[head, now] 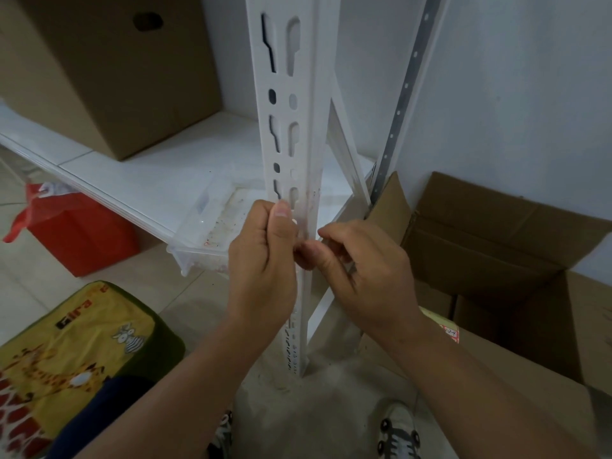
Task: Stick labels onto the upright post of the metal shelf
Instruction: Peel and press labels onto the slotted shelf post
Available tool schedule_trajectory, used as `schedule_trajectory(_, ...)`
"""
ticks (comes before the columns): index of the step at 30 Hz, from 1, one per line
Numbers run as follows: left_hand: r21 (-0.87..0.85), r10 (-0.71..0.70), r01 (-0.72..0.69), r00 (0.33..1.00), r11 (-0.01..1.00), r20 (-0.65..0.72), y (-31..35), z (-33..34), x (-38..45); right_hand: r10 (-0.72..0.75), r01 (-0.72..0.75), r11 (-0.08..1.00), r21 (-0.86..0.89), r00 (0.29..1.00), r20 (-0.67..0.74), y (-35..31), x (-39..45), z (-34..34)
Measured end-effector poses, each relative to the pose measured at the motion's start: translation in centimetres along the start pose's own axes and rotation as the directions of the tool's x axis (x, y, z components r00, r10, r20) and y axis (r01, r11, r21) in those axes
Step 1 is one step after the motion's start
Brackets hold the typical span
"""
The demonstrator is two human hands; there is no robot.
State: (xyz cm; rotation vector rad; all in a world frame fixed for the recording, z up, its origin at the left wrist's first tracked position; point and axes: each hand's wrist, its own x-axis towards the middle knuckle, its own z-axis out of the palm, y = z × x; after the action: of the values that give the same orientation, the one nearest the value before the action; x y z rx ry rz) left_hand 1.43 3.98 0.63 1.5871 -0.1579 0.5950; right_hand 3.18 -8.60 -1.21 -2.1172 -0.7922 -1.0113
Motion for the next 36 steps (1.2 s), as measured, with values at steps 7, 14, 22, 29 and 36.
schedule_trajectory(7,0.141,-0.027,0.041,0.995,0.989,-0.098,-1.2,-2.0,2.5,0.324,-0.313,0.919,0.242,0.946,-0.008,-0.9,0.8,0.1)
schedule_trajectory(14,0.144,-0.234,0.280,0.933,0.949,-0.275,-3.8,-2.8,5.7,0.388,-0.379,0.878,0.291,0.921,0.031,-1.5,1.2,1.0)
schedule_trajectory(22,0.425,-0.303,0.370,0.928,0.826,-0.218,-6.4,-3.7,7.6,0.235,-0.223,0.963,0.154,0.969,-0.068,-0.7,1.2,1.1)
schedule_trajectory(29,0.558,-0.501,0.479,0.856,0.678,-0.127,-7.0,-3.4,7.2,0.092,-0.091,0.996,0.011,0.993,-0.075,-0.1,1.2,0.9)
schedule_trajectory(36,0.338,-0.404,0.403,0.912,0.850,-0.072,-5.8,-1.8,6.9,-0.010,0.004,0.998,-0.067,0.997,-0.078,0.2,1.3,1.0)
